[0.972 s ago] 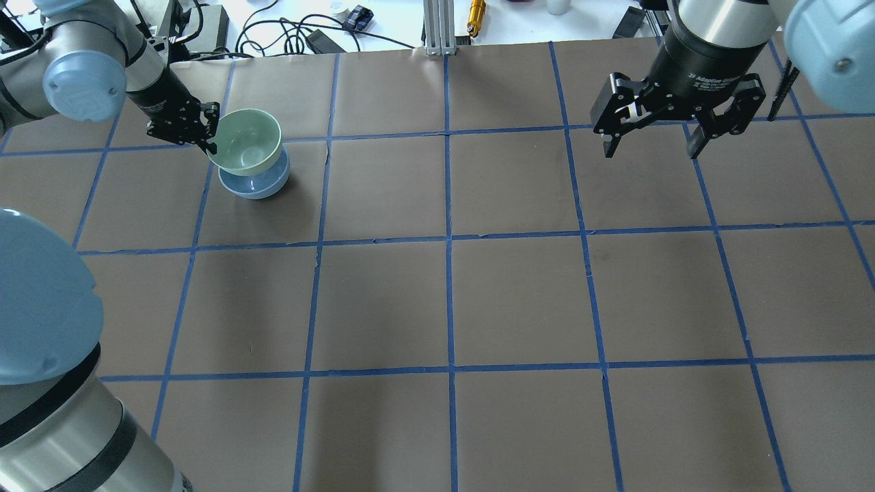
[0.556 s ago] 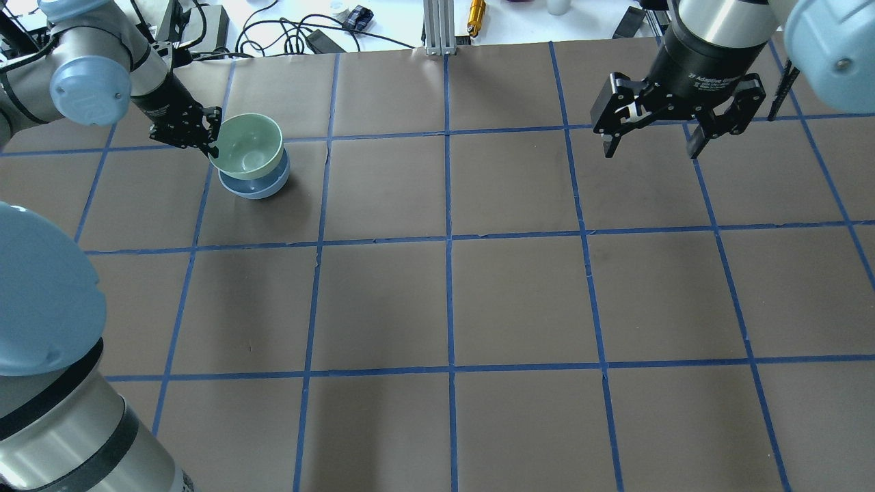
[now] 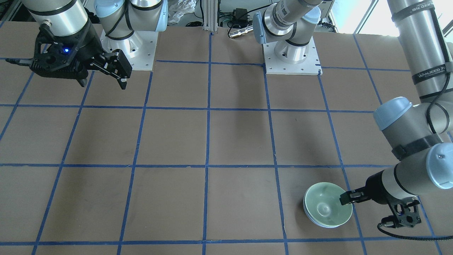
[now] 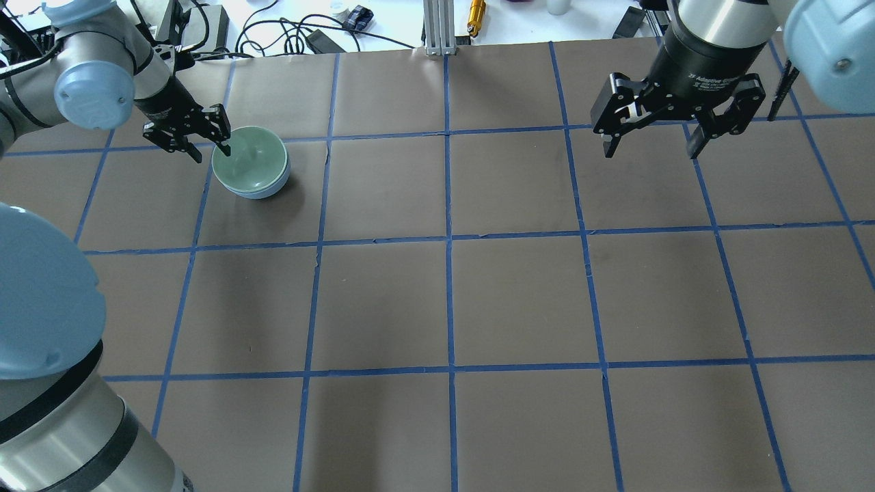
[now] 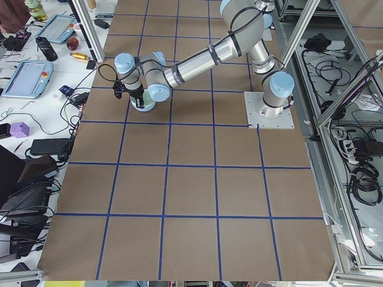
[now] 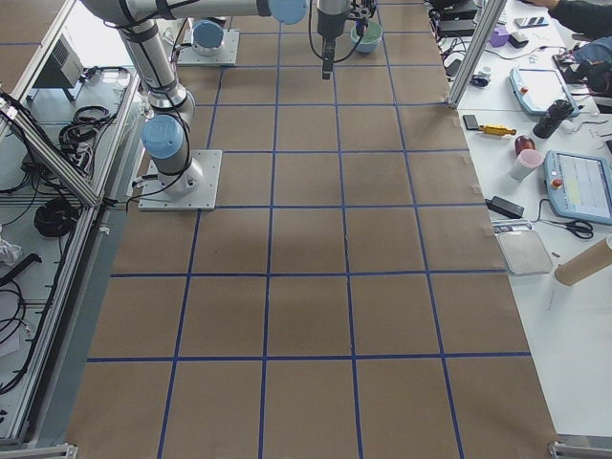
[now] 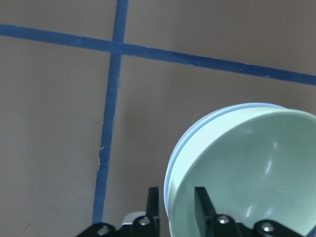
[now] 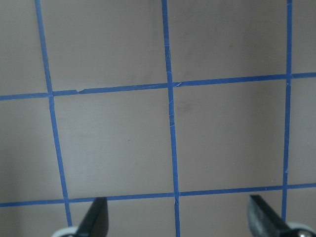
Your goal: Stack green bowl on blue bowl
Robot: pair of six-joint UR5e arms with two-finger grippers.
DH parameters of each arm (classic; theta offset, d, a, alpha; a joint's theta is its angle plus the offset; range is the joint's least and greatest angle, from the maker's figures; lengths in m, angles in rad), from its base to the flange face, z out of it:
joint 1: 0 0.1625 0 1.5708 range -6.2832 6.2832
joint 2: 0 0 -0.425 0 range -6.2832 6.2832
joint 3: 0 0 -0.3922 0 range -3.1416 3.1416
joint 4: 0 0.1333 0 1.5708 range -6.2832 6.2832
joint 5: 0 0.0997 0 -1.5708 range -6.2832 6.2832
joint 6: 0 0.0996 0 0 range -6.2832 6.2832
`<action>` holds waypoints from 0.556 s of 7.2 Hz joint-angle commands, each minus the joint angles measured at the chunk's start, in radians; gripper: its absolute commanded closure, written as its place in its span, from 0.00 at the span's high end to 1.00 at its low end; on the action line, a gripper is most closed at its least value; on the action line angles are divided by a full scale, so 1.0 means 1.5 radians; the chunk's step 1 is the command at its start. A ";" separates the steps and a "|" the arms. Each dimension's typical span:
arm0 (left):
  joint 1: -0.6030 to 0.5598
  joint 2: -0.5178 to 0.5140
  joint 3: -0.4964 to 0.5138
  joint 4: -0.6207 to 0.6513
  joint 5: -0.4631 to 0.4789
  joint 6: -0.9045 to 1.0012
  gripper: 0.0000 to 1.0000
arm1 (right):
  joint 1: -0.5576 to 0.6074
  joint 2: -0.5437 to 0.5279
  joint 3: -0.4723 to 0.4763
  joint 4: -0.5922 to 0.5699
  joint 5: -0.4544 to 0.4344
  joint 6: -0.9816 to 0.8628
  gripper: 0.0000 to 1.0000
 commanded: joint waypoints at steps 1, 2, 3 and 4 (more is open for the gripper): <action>-0.043 0.062 0.003 -0.083 0.028 -0.035 1.00 | 0.000 0.000 0.000 0.000 0.000 0.000 1.00; -0.070 0.100 -0.002 -0.131 0.027 -0.104 1.00 | 0.000 0.000 0.000 0.000 0.000 0.001 1.00; -0.101 0.139 -0.011 -0.152 0.025 -0.114 1.00 | 0.000 0.000 0.001 0.000 0.000 0.001 1.00; -0.132 0.184 -0.022 -0.170 0.025 -0.120 1.00 | 0.000 0.000 0.000 0.000 0.000 0.001 1.00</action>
